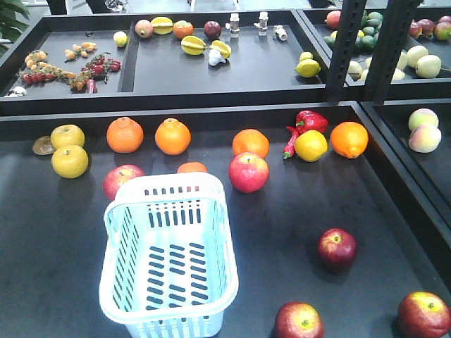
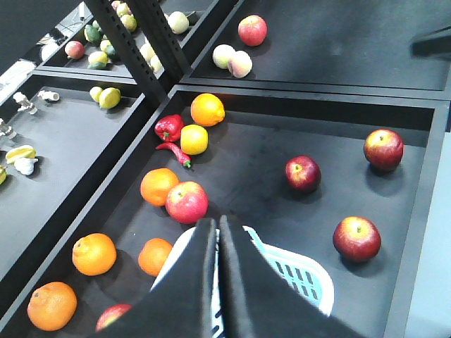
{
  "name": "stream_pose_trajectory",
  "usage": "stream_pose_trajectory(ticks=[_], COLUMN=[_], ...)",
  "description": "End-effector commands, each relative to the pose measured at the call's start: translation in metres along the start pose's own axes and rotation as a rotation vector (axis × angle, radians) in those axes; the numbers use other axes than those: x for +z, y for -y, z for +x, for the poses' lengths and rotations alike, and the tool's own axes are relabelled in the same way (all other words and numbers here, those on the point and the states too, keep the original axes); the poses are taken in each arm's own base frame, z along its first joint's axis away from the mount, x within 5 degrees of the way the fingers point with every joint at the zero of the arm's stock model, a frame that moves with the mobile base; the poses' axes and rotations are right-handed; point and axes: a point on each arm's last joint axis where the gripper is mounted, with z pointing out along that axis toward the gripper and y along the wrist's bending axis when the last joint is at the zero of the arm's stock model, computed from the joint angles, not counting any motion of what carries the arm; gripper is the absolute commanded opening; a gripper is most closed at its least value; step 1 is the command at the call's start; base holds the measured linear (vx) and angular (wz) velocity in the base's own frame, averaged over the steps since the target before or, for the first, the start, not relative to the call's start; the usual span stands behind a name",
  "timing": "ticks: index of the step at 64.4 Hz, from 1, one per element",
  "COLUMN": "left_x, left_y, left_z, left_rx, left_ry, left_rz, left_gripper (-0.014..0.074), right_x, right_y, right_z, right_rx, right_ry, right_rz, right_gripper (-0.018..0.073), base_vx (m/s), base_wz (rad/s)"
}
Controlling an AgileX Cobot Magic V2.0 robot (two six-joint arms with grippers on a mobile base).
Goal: Pick three apples into basket with both arms
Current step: 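Move the right gripper out over the table toward the apples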
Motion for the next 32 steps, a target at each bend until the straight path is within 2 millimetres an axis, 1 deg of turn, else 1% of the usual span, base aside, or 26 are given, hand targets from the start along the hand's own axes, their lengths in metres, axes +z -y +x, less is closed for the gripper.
stream_pose_trajectory(ticks=[1, 4, 8, 10, 11, 13, 19, 23, 27, 32], left_x=[-0.008, -0.008, -0.008, -0.008, -0.008, -0.008, -0.008, -0.008, -0.008, -0.008], left_y=[0.000, 0.000, 0.000, 0.000, 0.000, 0.000, 0.000, 0.000, 0.000, 0.000], left_z=[-0.009, -0.009, -0.009, -0.009, -0.009, -0.009, -0.009, -0.009, -0.009, -0.009], left_rx=[-0.001, -0.001, -0.001, -0.001, -0.001, -0.001, -0.001, -0.001, -0.001, -0.001], left_ry=[0.082, 0.082, 0.082, 0.082, 0.082, 0.082, 0.082, 0.082, 0.082, 0.082], left_rz=[-0.018, -0.018, -0.018, -0.018, -0.018, -0.018, -0.019, -0.019, -0.018, -0.018], left_gripper=[-0.0008, -0.0008, -0.0008, -0.0008, -0.0008, -0.0008, -0.0008, -0.0008, -0.0008, -0.0008], right_x=[0.013, 0.020, 0.030, 0.033, 0.038, 0.044, 0.061, 0.071, 0.078, 0.080], right_y=[0.004, 0.009, 0.014, 0.015, 0.016, 0.017, 0.015, 0.012, 0.007, 0.004], right_z=[-0.032, -0.041, -0.051, -0.057, -0.058, -0.064, -0.074, -0.078, -0.079, -0.079], right_rx=[-0.079, -0.112, -0.126, -0.126, -0.123, -0.122, -0.078, -0.045, 0.002, 0.034], right_ry=[-0.312, -0.475, -0.633, -0.685, -0.713, -0.717, -0.720, -0.680, -0.661, -0.668], right_rz=[-0.028, -0.025, -0.032, -0.039, -0.044, -0.047, -0.095, -0.138, -0.186, -0.226], right_gripper=[-0.0004, -0.0004, -0.0004, -0.0004, -0.0004, -0.0004, -0.0004, -0.0004, -0.0004, -0.0004], base_vx=[0.00, 0.00, 0.00, 0.00, 0.00, 0.00, 0.00, 0.00, 0.00, 0.00], base_wz=[0.00, 0.00, 0.00, 0.00, 0.00, 0.00, 0.00, 0.00, 0.00, 0.00])
